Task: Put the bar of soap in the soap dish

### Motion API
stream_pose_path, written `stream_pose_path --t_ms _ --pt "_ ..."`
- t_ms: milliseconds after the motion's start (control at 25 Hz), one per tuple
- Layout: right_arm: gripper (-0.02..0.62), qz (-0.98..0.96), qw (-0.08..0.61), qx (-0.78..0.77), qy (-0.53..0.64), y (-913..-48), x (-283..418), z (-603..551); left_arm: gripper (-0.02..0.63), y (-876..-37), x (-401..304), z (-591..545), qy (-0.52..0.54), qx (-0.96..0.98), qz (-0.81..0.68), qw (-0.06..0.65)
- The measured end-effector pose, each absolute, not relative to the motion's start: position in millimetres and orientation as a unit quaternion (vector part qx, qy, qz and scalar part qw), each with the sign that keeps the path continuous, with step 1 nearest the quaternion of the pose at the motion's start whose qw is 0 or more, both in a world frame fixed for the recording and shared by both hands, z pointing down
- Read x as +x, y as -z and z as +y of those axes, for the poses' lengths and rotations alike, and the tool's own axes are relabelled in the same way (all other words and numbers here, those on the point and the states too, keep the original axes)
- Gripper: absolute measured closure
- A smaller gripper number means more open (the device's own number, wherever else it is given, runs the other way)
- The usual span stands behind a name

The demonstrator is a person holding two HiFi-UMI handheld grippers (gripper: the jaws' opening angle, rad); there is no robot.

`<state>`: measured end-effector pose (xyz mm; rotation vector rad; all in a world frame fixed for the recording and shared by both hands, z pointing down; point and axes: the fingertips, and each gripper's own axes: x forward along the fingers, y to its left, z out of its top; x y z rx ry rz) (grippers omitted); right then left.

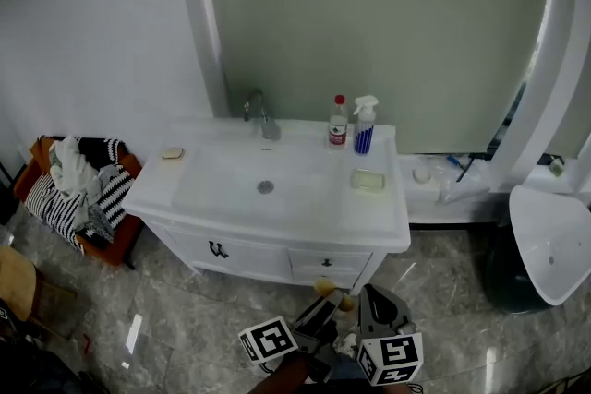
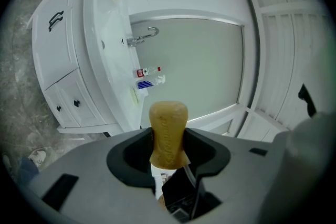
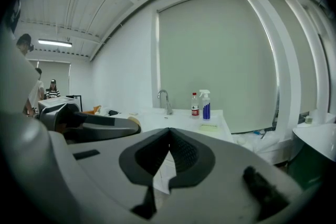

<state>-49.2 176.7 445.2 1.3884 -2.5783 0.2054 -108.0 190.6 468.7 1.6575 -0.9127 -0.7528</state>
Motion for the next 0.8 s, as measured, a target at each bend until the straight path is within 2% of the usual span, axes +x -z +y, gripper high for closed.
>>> stream_pose_path --t_ms 800 --pt "0.584 -0.876 0.101 0.462 -0.096 -455.4 -33.9 88.8 0.422 -476.0 -87.4 106.7 0.296 0.689 -0.392 0.532"
